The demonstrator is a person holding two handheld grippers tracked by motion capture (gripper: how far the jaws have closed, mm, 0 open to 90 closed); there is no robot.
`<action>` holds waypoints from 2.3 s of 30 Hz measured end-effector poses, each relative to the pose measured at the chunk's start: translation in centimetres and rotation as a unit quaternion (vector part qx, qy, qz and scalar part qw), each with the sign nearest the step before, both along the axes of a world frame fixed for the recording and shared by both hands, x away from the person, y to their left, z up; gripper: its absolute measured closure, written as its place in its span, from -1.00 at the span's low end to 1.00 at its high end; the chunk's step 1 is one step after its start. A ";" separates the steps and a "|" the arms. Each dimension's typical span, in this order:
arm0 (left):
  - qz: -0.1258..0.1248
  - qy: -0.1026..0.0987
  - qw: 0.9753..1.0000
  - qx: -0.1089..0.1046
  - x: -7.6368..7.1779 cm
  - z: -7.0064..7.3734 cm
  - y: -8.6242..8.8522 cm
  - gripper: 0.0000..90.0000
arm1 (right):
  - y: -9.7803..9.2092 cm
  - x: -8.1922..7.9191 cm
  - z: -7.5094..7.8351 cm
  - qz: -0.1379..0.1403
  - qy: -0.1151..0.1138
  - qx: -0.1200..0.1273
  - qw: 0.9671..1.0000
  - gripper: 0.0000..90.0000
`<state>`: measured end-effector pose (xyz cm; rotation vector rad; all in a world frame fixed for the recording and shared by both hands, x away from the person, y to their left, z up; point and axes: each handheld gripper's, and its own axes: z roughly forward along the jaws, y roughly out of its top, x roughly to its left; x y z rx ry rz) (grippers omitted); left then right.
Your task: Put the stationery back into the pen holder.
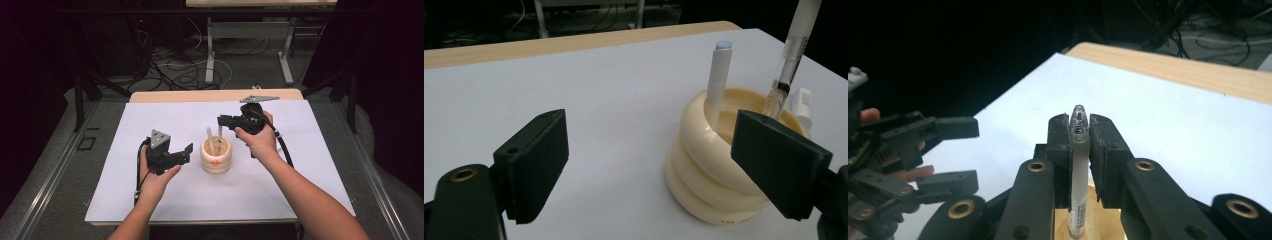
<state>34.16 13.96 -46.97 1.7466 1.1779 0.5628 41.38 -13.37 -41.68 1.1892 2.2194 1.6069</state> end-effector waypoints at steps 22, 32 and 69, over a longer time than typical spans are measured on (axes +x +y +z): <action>0.014 0.012 1.000 -0.011 0.4 -0.8 0.2 -0.83 | 1.6 1.6 -2.7 0.004 0.068 -0.047 0.997 0.78; 0.014 0.017 1.000 -0.011 0.4 -0.9 0.3 -0.83 | 1.8 1.8 -3.3 0.013 0.081 -0.068 0.994 0.78; 0.022 0.023 0.999 -0.014 0.6 -1.1 0.7 -0.83 | -0.7 1.9 -2.7 0.005 0.068 -0.098 0.993 0.16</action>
